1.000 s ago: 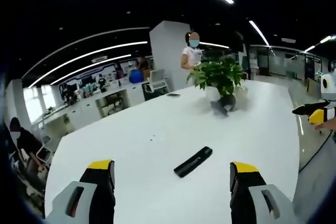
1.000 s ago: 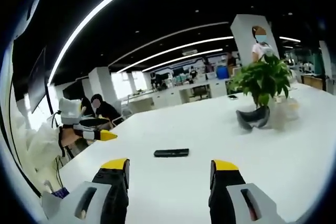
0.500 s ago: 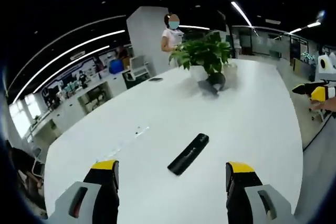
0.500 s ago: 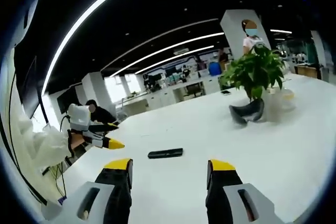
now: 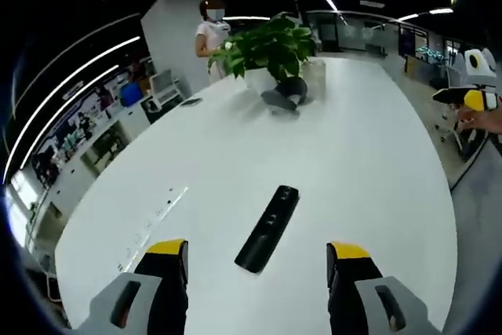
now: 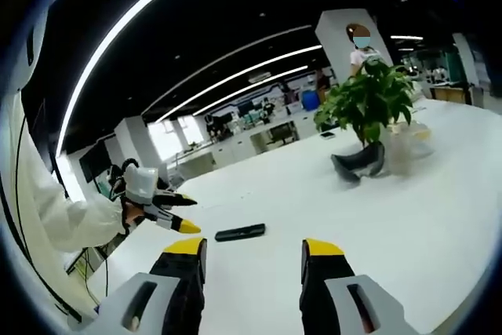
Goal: Press the specified remote control buttons in sequence, fully releasing each button before pressing the next.
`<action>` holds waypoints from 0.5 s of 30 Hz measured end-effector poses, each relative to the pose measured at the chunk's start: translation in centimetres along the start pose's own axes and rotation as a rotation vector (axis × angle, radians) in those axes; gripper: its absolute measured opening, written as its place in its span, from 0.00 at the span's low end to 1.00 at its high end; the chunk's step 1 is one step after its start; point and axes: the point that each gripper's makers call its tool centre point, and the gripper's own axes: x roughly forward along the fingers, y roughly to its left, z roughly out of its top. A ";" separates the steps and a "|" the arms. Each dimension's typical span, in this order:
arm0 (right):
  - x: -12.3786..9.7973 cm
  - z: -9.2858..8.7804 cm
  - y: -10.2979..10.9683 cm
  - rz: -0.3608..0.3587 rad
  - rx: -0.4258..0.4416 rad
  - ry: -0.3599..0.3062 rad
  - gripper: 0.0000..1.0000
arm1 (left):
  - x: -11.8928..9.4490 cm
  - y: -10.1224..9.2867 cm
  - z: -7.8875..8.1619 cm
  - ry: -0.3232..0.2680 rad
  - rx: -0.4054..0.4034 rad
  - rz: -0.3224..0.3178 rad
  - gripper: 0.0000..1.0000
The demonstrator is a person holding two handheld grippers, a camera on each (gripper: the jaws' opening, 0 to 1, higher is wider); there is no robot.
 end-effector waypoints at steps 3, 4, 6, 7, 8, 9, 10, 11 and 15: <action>0.0 -0.2 -0.1 -0.001 0.000 0.013 0.44 | 1.6 0.3 -1.1 0.078 0.075 -0.021 0.68; 0.0 -0.2 -0.1 -0.002 0.001 0.014 0.44 | 2.0 0.4 -1.2 0.091 0.092 -0.029 0.66; 0.0 -0.2 -0.1 -0.001 0.001 0.018 0.43 | 3.1 0.8 -1.6 0.112 0.096 -0.044 0.64; -0.1 -0.3 -0.1 -0.002 0.000 0.020 0.42 | 3.4 0.7 -1.7 0.126 0.101 -0.058 0.63; -0.1 -0.3 -0.2 -0.005 0.001 0.022 0.42 | 3.9 0.9 -1.8 0.137 0.103 -0.060 0.62; 0.0 -0.3 -0.3 -0.009 0.006 0.026 0.42 | 4.4 1.1 -2.1 0.144 0.112 -0.065 0.61; 0.1 -0.3 -0.4 -0.011 0.009 0.028 0.42 | 4.7 1.3 -2.4 0.163 0.123 -0.071 0.61; 0.2 -0.3 -0.5 -0.010 0.010 0.030 0.42 | 5.1 1.4 -2.7 0.186 0.132 -0.077 0.60; 0.7 -0.3 -0.3 0.006 -0.028 0.042 0.42 | 6.0 1.6 -3.3 0.221 0.151 -0.113 0.59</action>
